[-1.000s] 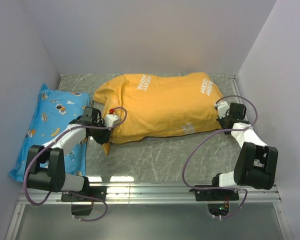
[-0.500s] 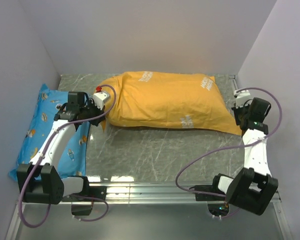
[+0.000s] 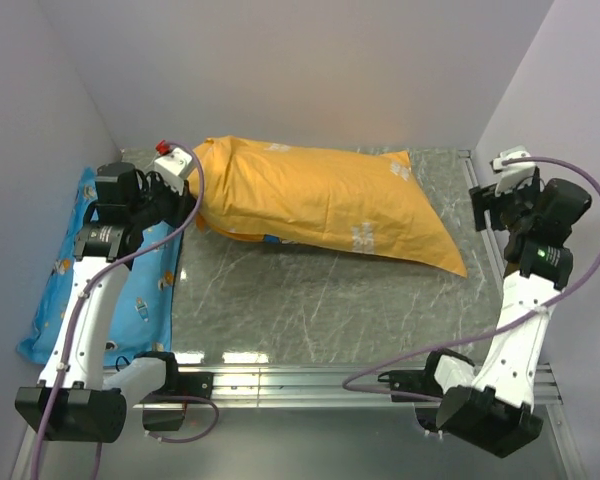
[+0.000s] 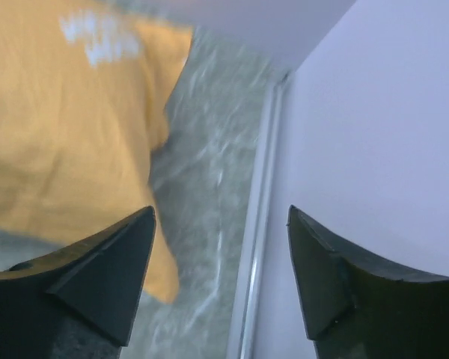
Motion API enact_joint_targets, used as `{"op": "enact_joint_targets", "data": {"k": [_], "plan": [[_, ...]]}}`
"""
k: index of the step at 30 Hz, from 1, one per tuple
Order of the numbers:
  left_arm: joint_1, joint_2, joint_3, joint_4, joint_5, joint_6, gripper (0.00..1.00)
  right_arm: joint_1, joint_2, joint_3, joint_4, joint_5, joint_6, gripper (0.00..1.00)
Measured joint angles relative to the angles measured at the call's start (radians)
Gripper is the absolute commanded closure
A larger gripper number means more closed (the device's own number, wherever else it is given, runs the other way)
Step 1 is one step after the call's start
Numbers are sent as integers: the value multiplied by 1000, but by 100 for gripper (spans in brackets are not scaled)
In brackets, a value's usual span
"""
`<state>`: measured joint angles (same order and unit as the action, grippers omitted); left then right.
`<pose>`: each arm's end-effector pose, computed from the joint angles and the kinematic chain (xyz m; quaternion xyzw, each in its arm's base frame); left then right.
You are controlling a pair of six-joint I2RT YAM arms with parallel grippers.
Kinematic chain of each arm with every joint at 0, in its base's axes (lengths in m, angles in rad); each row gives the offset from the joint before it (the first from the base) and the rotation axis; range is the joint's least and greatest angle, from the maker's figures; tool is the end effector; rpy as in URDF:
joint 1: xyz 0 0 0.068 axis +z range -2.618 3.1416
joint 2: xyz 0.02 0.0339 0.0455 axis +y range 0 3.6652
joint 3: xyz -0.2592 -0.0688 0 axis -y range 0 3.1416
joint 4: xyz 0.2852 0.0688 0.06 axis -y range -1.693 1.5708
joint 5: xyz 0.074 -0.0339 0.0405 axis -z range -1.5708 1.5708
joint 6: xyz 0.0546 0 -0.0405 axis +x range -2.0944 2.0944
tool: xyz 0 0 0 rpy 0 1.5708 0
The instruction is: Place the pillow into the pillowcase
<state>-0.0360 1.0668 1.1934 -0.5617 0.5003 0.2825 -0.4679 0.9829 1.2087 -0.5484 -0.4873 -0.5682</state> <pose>0.2796 -0.0363 0.3846 0.2610 0.7854 -0.1431 0.5428 0.2406 -0.0930 0.4128 -0.1803 0.7795 -0.1107 0.5896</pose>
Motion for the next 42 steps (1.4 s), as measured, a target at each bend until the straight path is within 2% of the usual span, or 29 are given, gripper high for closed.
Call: {"op": "enact_joint_targets", "data": {"k": [1, 6, 10, 22, 31, 35, 39, 41, 42], "plan": [[0, -1, -5, 1, 0, 0, 100, -4, 20, -14, -31, -10, -38, 11], [6, 19, -68, 0, -5, 11, 100, -27, 168, -212, -129, -53, -225, 8], [8, 58, -81, -1, -11, 12, 100, -28, 255, -332, -164, -107, -304, 4], [9, 133, -86, 27, -23, 29, 100, 8, 575, -231, 20, -205, -309, 2], [9, 172, -86, 34, -26, 39, 100, 85, 500, -280, 193, -37, -273, 0], [9, 174, -86, 34, -26, 47, 100, 77, 426, -284, 200, 2, -360, 0], [9, 176, -86, 35, -26, 54, 100, 84, 449, -245, 148, -6, -430, 1], [9, 178, -86, 37, -26, 55, 100, 93, 496, -205, 102, -17, -452, 4], [9, 180, -86, 41, -26, 55, 100, 97, 520, -187, 83, -19, -455, 14]]}}
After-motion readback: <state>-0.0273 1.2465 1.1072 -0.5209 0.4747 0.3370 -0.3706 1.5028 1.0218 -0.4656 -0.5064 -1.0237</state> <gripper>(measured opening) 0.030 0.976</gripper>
